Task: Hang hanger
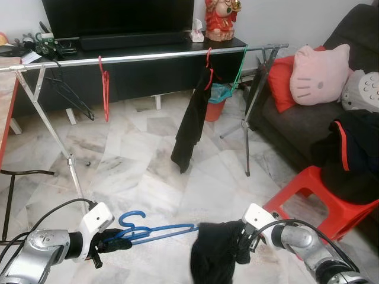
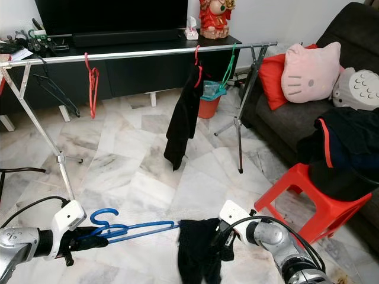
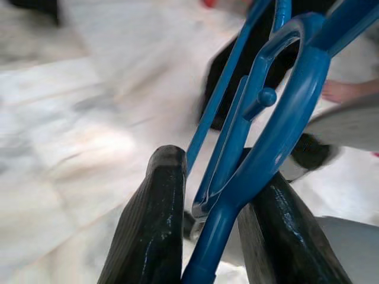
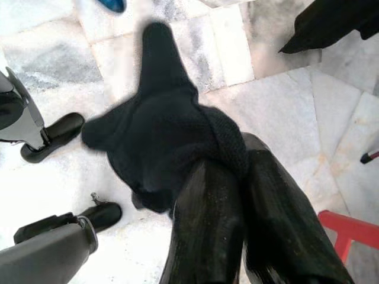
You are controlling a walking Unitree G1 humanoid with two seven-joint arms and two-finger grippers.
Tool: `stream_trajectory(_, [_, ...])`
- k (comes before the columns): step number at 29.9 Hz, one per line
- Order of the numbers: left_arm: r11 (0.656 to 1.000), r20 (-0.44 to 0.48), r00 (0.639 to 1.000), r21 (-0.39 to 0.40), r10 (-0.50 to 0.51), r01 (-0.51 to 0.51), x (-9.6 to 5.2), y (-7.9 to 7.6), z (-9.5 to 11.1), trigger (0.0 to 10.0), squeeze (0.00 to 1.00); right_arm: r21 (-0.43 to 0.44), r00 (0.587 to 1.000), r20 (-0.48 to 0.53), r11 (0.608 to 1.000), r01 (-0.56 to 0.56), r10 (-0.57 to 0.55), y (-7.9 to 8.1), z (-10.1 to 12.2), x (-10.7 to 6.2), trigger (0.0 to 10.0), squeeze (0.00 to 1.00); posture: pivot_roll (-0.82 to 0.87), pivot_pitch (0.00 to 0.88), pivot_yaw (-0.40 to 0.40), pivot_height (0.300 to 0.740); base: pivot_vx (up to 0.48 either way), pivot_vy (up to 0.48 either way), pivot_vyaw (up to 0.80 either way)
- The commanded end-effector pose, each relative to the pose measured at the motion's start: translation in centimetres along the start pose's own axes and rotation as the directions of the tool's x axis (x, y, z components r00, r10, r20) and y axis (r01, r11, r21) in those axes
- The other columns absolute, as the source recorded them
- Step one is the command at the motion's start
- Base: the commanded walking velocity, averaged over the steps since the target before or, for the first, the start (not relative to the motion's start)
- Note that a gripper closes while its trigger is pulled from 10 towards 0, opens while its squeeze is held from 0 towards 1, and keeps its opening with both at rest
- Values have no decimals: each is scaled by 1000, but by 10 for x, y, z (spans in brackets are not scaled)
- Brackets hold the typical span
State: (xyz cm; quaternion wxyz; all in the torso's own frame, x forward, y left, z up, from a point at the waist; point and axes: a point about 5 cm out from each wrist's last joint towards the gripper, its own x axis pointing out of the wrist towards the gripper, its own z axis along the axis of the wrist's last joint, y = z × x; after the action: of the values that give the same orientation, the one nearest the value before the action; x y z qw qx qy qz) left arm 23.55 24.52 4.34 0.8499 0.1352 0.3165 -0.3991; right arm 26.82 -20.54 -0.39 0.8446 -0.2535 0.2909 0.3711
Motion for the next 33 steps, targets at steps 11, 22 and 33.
stream_trajectory(11, [848, 31, 857, -169, 514, -502, 28, 16, -13, 10000, 0, 366, 900, 63, 849, 381, -432, -19, 13, 5, 0, 0, 54, 0, -71, 740, 0, 0, 0])
stream_trajectory(22, [659, 132, 683, -444, 718, -607, 53, 17, 17, 10000, 0, 714, 683, -111, 420, 560, -722, -24, 11, 4, 10000, 0, 61, 0, -55, 740, 0, 0, 0])
stream_trajectory(33, [649, 197, 656, -505, 729, -570, 69, 12, 38, 10000, 0, 745, 636, -113, 358, 562, -763, -14, 20, 11, 10000, 0, 44, 0, -40, 740, 294, 0, 0])
